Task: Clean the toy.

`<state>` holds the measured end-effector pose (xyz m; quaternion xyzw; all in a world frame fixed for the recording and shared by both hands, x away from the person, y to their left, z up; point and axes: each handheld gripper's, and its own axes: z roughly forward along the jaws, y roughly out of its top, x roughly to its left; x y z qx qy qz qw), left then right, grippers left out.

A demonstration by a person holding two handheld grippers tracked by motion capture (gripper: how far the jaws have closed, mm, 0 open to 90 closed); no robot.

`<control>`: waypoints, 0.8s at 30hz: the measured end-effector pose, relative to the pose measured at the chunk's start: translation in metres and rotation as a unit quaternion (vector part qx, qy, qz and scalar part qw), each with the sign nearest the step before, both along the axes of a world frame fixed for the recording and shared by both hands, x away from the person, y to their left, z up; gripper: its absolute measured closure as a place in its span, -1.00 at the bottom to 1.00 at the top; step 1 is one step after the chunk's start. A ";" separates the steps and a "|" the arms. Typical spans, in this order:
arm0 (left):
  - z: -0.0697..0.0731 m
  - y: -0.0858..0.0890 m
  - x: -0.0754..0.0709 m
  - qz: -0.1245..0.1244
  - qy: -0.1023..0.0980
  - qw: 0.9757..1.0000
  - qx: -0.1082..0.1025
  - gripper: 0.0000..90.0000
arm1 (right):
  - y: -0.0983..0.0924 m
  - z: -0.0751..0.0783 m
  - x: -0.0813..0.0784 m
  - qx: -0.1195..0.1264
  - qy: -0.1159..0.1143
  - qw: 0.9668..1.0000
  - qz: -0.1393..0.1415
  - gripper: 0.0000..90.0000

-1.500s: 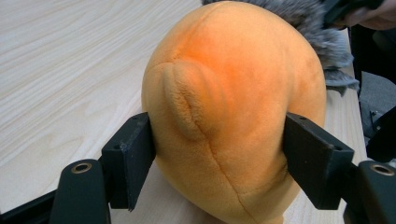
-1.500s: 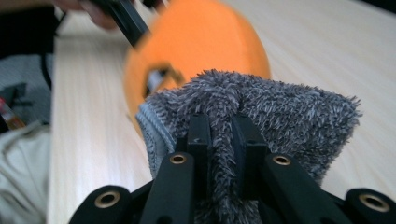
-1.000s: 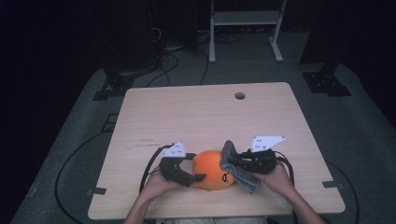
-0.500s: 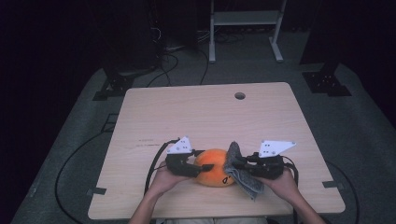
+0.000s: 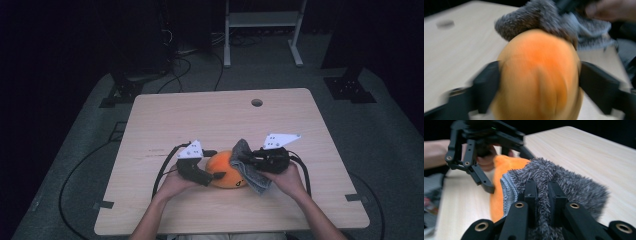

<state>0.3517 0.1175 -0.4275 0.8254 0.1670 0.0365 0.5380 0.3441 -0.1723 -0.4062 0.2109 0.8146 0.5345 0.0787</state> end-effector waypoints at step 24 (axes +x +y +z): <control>-0.007 0.018 -0.024 0.031 0.022 0.999 0.009 -0.40 | -0.022 0.000 -0.032 -0.022 -0.032 0.999 0.018 0.74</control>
